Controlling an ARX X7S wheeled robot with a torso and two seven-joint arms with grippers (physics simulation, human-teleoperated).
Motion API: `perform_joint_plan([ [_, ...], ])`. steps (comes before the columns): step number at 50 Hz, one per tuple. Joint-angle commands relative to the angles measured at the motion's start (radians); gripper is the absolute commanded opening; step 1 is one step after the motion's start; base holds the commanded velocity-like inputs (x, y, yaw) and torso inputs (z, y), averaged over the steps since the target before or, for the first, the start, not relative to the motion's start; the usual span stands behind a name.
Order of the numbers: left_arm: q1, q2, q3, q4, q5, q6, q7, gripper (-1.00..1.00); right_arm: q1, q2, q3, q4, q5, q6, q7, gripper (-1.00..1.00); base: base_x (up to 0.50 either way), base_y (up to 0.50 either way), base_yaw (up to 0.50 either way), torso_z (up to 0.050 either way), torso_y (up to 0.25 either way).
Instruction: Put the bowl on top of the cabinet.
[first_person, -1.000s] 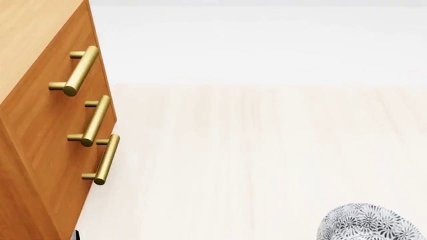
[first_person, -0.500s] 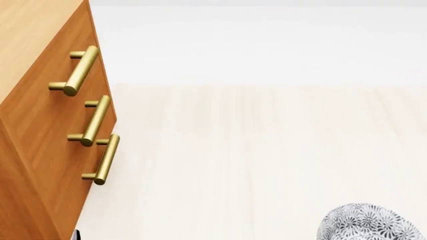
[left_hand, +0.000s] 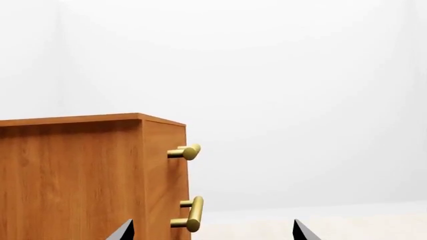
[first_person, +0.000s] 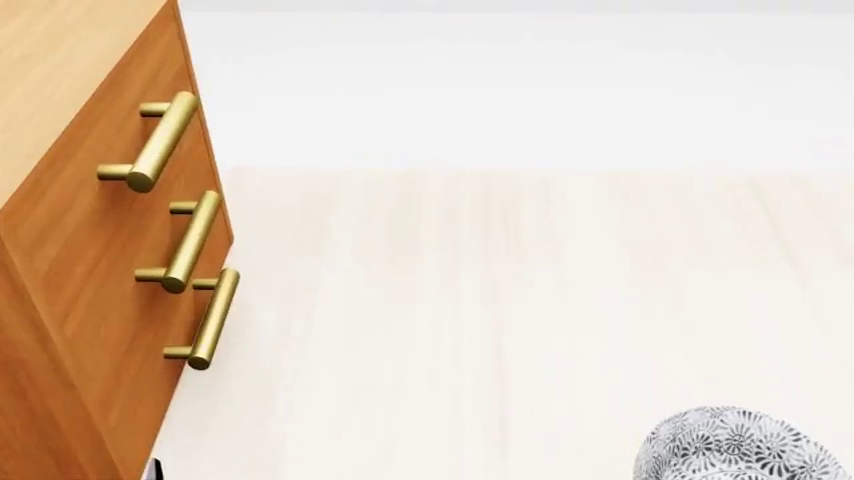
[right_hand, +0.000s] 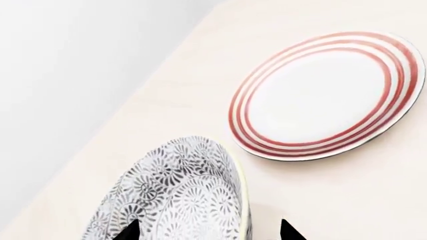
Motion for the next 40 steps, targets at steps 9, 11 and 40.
perform_joint_plan([
  [9, -0.004, -0.005, 0.007, -0.003, 0.002, -0.001, -0.008, 1.00, 0.061, 0.014, -0.032, 0.074, -0.006, 0.034, 0.006, 1.00, 0.00, 0.00, 0.00, 0.000, 0.000],
  [11, -0.008, -0.005, 0.008, -0.007, -0.001, -0.002, -0.008, 1.00, 0.061, 0.014, -0.031, 0.073, -0.006, 0.032, 0.009, 1.00, 0.00, 0.00, 0.00, 0.000, 0.000],
  [40, -0.012, -0.015, 0.017, -0.008, -0.006, -0.003, -0.017, 1.00, 0.103, 0.022, -0.030, 0.147, 0.061, 0.075, 0.021, 1.00, 0.00, 0.00, 0.00, 0.000, 0.000],
])
